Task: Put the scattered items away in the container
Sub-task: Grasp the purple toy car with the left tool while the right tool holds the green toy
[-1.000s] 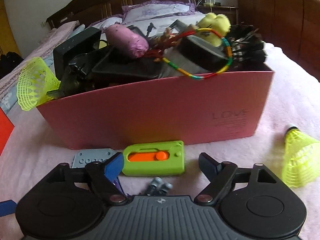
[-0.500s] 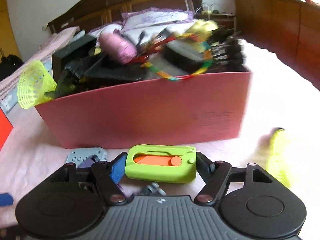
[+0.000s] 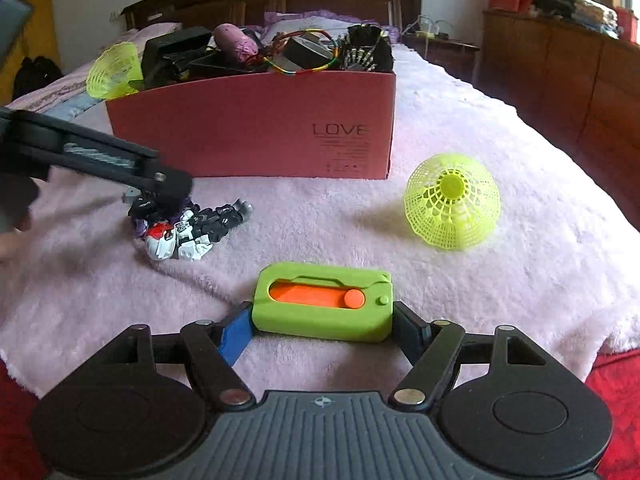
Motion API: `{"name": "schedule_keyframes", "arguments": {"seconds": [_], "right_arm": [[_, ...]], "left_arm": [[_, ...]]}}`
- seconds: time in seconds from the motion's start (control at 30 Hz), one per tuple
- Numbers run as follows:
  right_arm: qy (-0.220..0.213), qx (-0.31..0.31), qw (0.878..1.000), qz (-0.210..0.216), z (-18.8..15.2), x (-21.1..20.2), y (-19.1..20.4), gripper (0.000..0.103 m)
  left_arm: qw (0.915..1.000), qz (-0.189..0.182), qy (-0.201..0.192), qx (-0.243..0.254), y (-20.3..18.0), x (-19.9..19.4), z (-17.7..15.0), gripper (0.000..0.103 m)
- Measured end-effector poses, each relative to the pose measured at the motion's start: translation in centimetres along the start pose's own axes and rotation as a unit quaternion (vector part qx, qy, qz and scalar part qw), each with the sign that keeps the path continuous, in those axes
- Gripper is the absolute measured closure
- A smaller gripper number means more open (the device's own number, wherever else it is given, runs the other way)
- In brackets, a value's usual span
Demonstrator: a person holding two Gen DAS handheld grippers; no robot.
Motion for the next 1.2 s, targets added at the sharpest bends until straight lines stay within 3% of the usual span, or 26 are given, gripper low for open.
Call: {"name": "schedule_keyframes", "arguments": {"seconds": [0.3,0.57,0.63,0.73,1.2], "right_arm": [[-0.017,0.017,1.0,0.011,-1.0,-0.4,-1.6,0.018],[-0.025,0.014,1.0,0.006,-1.1,-0.4,-1.4,0.018],[-0.026,0.014,1.0,0.003,-1.0,-0.5,-1.4,0.019],[-0.033,0.02,0.999,-0.005,-0.9,-0.8,-1.5,0.031],[-0.024,0.008,1.0,0.002,-0.9,-2.2,-0.8,0.031]], "left_arm": [[0.9997,0.013,-0.002,0.02,-1.3,0.8,-0.6,0.032],[0.9996,0.015,-0.025,-0.002,-1.1,-2.1,-1.2,0.032],[0.9993,0.017,-0.033,-0.006,-1.0,-3.4,-1.3,0.032],[0.9991,0.013,-0.039,-0.012,-0.8,-5.3,-1.7,0.032],[0.9996,0.023,-0.012,-0.014,-0.2,-7.7,-5.0,0.032]]}}
Point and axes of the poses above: each gripper's, at about its wrist camera, not at the fingertips, and x roughly the way its jaws point, y to its left, z to its top, the point moved 2 cm from there along x, roughly the way its jaws point, and after that the axes turned 2 degrees about x, right-handed, at the moved point
